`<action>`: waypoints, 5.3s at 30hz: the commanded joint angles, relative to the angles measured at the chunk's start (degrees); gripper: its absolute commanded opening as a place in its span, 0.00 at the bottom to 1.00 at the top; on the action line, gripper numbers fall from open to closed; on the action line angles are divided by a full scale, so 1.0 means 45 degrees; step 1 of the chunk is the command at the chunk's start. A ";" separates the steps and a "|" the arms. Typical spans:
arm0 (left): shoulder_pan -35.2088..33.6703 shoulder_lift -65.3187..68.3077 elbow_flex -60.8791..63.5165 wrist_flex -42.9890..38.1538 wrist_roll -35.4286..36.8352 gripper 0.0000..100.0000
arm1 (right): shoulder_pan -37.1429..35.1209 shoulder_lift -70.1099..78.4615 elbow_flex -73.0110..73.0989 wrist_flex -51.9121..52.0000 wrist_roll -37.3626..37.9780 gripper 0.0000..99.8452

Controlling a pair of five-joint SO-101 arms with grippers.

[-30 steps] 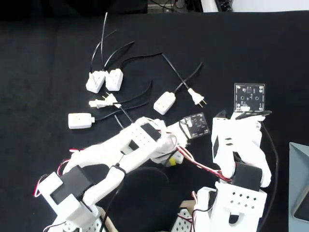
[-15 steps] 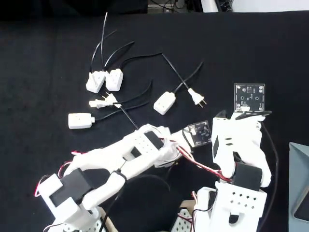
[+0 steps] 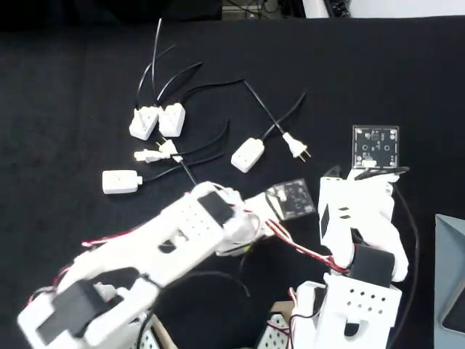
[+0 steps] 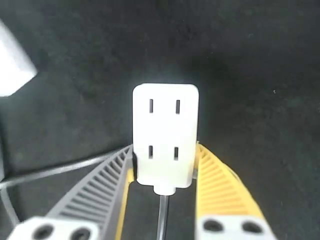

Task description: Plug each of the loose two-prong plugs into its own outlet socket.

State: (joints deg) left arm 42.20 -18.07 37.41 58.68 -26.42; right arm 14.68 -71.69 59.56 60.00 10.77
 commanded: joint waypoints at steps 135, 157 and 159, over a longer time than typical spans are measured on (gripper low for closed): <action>-1.3060 -1.9106 1.1790 0.2071 0.2989 0.28 | -0.3673 2.4488 -2.1812 0.9143 0.6799 0.01; -1.3060 -1.9106 1.1810 0.2090 0.2989 0.28 | -0.7287 1.6029 -1.0168 0.4845 0.3458 0.20; -1.3060 -1.9106 1.1810 0.2090 0.2989 0.28 | -0.7267 1.6107 -1.0227 0.4825 0.3477 0.18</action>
State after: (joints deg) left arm -16.09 -103.78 90.86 67.91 -12.53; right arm -17.23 3.21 13.67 82.42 27.03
